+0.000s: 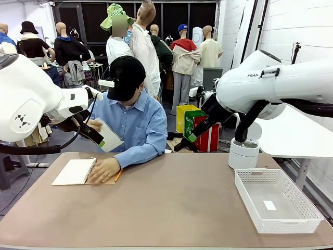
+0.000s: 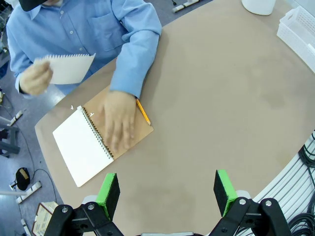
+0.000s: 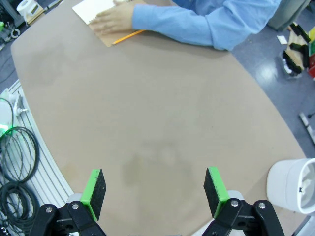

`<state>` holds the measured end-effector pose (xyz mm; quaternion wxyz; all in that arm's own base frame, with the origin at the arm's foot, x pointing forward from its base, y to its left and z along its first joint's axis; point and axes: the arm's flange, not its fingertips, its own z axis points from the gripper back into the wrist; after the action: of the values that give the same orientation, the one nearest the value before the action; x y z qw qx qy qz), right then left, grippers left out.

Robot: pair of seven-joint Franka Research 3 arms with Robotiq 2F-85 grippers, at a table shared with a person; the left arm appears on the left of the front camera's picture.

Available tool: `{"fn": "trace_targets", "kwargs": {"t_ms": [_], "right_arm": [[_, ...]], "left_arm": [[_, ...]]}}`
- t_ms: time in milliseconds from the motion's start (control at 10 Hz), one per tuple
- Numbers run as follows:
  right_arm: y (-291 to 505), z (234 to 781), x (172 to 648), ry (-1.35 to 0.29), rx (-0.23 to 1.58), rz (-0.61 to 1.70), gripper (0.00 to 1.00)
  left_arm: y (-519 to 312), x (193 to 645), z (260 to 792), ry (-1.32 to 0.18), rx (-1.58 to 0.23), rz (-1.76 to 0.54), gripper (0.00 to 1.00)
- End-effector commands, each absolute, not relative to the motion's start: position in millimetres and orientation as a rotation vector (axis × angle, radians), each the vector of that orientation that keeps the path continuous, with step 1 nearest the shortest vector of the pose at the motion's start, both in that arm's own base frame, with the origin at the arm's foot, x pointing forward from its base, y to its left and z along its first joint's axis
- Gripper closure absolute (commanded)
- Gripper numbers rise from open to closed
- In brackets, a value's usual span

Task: Sort the paper based on its condition.
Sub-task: If a person hands you a paper, place it in the Organizing basket , and if it's crumpled, put it in the Trash can.

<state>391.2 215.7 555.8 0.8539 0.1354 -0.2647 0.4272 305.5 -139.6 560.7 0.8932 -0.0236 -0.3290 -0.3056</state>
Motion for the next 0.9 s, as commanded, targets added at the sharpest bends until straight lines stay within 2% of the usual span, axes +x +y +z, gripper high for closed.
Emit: {"fn": "trace_targets", "kwargs": {"t_ms": [0,800], "right_arm": [[216.6,555.8,391.1,-0.556,0.28,0.888,0.0],[216.6,555.8,391.1,-0.556,0.28,0.888,0.0]], "left_arm": [[-139.1,305.7,560.1,-0.683,-0.051,-0.633,0.0],[-139.1,305.7,560.1,-0.683,-0.051,-0.633,0.0]]}}
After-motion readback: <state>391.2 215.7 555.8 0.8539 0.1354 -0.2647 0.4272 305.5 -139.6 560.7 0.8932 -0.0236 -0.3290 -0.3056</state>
